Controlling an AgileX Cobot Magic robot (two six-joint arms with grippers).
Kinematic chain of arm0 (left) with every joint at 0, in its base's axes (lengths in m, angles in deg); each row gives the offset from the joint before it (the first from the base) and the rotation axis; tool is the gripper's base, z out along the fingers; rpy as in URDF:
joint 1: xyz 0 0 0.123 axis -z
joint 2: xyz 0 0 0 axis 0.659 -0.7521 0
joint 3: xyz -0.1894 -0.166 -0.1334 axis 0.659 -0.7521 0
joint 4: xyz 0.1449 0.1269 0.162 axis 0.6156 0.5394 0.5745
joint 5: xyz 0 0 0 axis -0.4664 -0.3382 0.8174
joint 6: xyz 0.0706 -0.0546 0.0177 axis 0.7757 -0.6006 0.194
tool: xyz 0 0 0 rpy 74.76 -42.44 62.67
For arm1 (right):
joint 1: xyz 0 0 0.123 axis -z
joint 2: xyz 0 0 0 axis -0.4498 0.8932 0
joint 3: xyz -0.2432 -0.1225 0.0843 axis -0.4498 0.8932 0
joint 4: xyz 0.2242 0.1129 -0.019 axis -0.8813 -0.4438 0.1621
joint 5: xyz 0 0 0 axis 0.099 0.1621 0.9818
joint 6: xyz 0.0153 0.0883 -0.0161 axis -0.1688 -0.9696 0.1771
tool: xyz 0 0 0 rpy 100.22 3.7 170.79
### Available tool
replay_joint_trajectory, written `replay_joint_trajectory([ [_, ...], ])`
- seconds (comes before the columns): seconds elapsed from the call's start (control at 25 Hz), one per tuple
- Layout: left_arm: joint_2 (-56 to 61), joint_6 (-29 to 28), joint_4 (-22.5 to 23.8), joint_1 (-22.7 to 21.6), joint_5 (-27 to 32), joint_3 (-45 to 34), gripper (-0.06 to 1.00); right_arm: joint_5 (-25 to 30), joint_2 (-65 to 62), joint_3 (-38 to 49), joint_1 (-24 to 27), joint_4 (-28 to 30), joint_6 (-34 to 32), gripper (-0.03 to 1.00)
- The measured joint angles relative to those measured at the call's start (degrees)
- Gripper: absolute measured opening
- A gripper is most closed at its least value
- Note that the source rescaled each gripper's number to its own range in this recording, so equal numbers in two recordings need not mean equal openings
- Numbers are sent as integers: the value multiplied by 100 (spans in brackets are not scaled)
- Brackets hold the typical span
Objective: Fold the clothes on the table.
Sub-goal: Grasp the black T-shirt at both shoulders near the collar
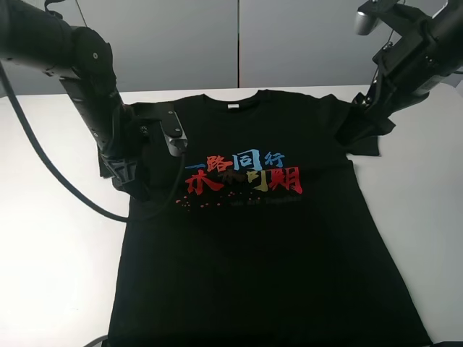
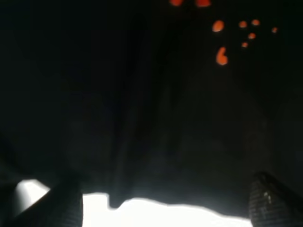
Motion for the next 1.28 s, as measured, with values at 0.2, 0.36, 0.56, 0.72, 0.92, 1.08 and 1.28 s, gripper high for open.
replay_joint_trajectory([
  [0.2,-88,-69,187,0,-134,0,97,0,13,0,0,0,-14,100],
  [0.36,-187,-38,224,0,-331,0,99,0,13,0,0,0,-18,100],
  [0.56,-492,-25,389,0,-450,0,99,0,13,0,0,0,-27,100],
  [0.72,-510,-49,427,0,-515,0,99,0,13,0,0,0,-27,100],
  [0.92,-519,-55,464,0,-619,0,99,0,13,0,0,0,-27,100],
  [1.08,-589,-55,464,0,-628,3,99,0,13,0,0,0,-27,100],
  [1.28,-687,-78,478,11,-616,50,99,0,13,0,0,0,-27,100],
])
